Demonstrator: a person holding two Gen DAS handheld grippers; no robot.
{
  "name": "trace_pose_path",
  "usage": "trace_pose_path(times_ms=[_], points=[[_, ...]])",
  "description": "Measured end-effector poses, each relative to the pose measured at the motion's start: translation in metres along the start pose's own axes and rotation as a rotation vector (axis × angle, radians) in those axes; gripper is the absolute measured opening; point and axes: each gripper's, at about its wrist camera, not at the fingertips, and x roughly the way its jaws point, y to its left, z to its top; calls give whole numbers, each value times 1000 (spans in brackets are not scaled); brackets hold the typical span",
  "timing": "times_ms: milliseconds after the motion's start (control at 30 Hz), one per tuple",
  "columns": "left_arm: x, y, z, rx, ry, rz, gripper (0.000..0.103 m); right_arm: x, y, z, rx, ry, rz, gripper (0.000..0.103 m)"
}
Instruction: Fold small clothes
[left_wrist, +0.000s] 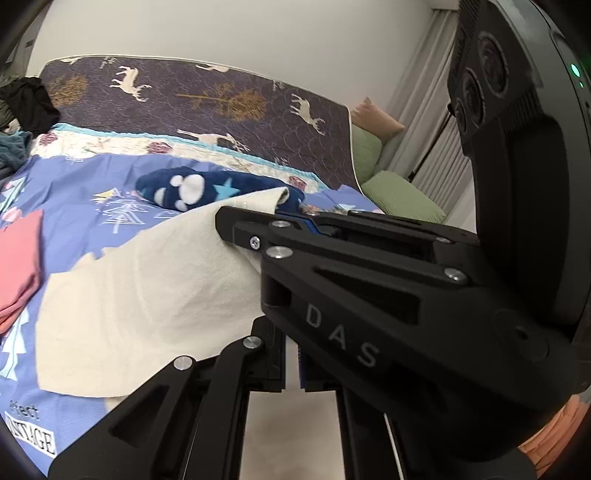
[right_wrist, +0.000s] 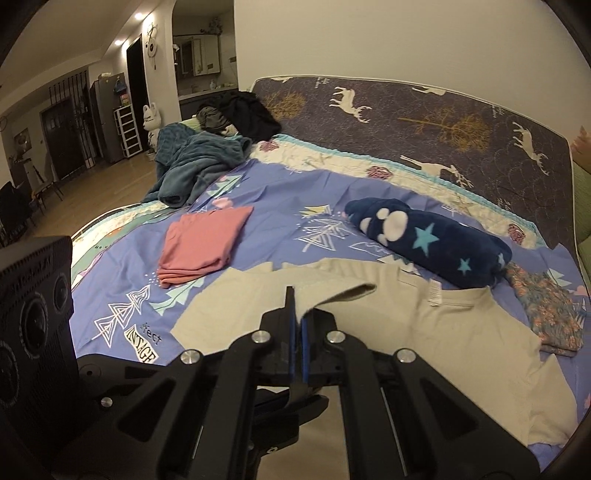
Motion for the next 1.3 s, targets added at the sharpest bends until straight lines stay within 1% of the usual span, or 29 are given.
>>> trace_pose_path(times_ms=[367,500,667,767,833,867,900,933,1000,1067,1133,1167,1300], points=[[60,-42,6,49,87,-15,4,-7,-77,-23,113,-8,-4,3],[78,-58,4,65,114,-44,4,-9,-113,-35,181,3,-20,3],[116,-80,0,91,163,-75,4,-10,-165,-57,288,38,-52,3],[131,-90,-6,106,185,-84,4,-11,-190,-70,349,51,-67,3],[133,-92,-10,104,197,-92,7,-12,-205,-77,381,53,-89,3],[131,-92,-13,105,200,-89,13,-12,-211,-80,388,52,-97,3],[126,-90,-15,107,198,-76,21,-10,-217,-82,397,57,-100,3],[121,-88,-17,110,188,-60,24,-7,-224,-85,410,65,-103,2],[102,-75,-21,107,156,-13,40,-1,-233,-91,433,85,-114,2],[76,-53,-28,98,116,68,41,3,-237,-95,446,98,-121,2],[49,-20,-37,71,93,193,44,4,-238,-97,455,104,-117,2],[38,-7,-41,48,88,236,47,4,-237,-96,455,104,-118,2],[-14,68,-62,-110,72,433,48,-15,-230,-88,445,49,-103,2]])
